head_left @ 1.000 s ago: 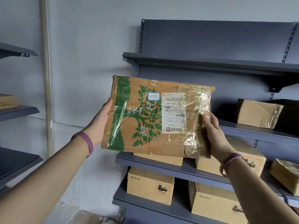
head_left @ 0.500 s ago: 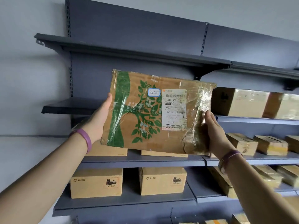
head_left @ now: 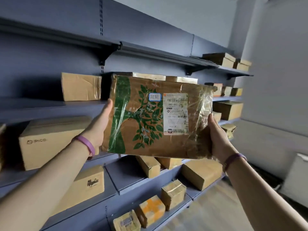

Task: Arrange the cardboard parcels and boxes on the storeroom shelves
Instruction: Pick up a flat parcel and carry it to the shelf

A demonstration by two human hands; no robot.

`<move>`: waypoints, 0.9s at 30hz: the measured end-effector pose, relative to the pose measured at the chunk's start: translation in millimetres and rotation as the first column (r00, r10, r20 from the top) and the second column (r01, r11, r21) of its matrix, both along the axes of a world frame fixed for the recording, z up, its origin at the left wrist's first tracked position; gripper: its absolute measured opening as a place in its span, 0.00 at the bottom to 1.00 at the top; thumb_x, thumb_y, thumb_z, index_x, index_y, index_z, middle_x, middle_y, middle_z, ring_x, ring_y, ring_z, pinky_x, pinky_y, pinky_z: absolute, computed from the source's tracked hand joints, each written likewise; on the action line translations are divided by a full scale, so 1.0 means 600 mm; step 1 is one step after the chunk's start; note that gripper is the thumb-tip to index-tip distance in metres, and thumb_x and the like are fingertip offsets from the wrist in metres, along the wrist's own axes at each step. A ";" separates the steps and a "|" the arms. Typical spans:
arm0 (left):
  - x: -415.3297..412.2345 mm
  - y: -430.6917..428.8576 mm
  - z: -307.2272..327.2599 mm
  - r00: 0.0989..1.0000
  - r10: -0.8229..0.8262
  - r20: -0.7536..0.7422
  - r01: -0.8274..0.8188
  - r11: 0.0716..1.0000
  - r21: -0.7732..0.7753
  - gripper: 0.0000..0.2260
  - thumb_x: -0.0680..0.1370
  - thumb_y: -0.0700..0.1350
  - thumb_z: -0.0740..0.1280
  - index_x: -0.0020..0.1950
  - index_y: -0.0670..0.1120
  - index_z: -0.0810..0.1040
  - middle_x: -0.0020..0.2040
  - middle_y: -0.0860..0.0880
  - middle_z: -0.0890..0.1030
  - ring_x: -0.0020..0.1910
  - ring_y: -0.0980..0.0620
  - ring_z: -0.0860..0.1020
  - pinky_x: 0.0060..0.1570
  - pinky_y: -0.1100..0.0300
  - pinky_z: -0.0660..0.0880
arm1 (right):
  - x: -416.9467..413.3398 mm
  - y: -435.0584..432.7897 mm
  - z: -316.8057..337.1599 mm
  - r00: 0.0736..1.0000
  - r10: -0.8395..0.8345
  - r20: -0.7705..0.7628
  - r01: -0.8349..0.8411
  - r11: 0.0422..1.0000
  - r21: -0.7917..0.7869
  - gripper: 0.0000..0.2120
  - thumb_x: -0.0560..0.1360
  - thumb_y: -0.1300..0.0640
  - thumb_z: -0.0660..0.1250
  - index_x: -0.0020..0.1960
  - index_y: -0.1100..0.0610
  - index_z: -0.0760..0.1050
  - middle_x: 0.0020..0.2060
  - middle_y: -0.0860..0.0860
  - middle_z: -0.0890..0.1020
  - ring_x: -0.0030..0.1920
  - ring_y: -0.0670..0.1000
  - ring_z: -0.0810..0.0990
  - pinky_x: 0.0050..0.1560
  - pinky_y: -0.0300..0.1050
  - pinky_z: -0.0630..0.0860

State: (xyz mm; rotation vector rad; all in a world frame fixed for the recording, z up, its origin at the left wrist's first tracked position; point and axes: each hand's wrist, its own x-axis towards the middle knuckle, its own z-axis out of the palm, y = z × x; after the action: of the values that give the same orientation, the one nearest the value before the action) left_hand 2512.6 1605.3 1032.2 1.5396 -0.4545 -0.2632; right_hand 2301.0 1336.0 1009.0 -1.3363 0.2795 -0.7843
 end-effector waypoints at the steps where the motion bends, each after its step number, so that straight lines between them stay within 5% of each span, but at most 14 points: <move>1: -0.016 -0.041 -0.003 1.000 -0.008 0.003 0.008 1.000 0.012 0.35 0.76 0.74 0.52 0.80 0.61 0.58 0.82 0.48 0.57 0.80 0.45 0.56 0.76 0.43 0.50 | -0.022 -0.030 -0.004 0.999 -0.043 -0.009 0.044 0.999 0.018 0.24 0.75 0.33 0.62 0.68 0.39 0.73 0.61 0.52 0.83 0.59 0.57 0.82 0.62 0.63 0.76; 5: -0.045 -0.205 -0.017 0.993 -0.075 -0.094 0.078 0.997 0.028 0.43 0.71 0.78 0.58 0.79 0.53 0.64 0.79 0.45 0.64 0.77 0.42 0.62 0.76 0.43 0.56 | -0.101 -0.153 -0.033 0.980 -0.198 0.006 0.198 0.980 0.039 0.21 0.76 0.36 0.62 0.67 0.39 0.74 0.61 0.50 0.83 0.60 0.55 0.82 0.63 0.62 0.76; 9: -0.004 -0.380 -0.056 0.926 -0.308 -0.217 0.327 0.943 0.057 0.50 0.54 0.84 0.65 0.71 0.61 0.73 0.73 0.47 0.74 0.71 0.40 0.72 0.71 0.36 0.63 | -0.168 -0.242 -0.053 0.940 -0.342 -0.010 0.342 0.938 0.056 0.14 0.81 0.41 0.60 0.65 0.40 0.74 0.56 0.48 0.84 0.52 0.51 0.84 0.54 0.57 0.82; 15: -0.064 -0.627 -0.070 0.858 -0.482 -0.179 0.493 0.870 0.020 0.42 0.61 0.81 0.65 0.69 0.61 0.75 0.67 0.48 0.78 0.66 0.43 0.75 0.69 0.40 0.65 | -0.242 -0.417 -0.097 0.845 -0.533 -0.055 0.535 0.840 0.085 0.11 0.80 0.41 0.62 0.60 0.37 0.77 0.55 0.46 0.85 0.54 0.50 0.84 0.55 0.57 0.81; 20: -0.093 -0.858 -0.085 0.764 -0.606 -0.221 0.621 0.784 -0.007 0.24 0.76 0.71 0.59 0.55 0.54 0.82 0.47 0.48 0.85 0.47 0.48 0.81 0.44 0.55 0.72 | -0.265 -0.599 -0.116 0.776 -0.625 -0.086 0.630 0.773 0.075 0.13 0.80 0.42 0.62 0.64 0.38 0.75 0.58 0.48 0.84 0.58 0.53 0.83 0.60 0.62 0.78; 27: -0.088 -1.174 -0.089 0.655 -0.728 -0.203 0.745 0.667 0.009 0.29 0.75 0.72 0.58 0.62 0.53 0.81 0.55 0.46 0.85 0.55 0.44 0.82 0.50 0.52 0.74 | -0.276 -0.848 -0.126 0.691 -0.717 -0.089 0.722 0.683 0.107 0.15 0.81 0.44 0.62 0.67 0.41 0.74 0.60 0.51 0.83 0.59 0.56 0.82 0.61 0.64 0.77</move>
State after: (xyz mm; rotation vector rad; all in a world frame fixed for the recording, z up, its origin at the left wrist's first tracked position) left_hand 2460.0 900.8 978.6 1.3250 -0.9298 -1.0764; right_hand 2135.6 827.0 933.6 -1.0947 0.9222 -1.3749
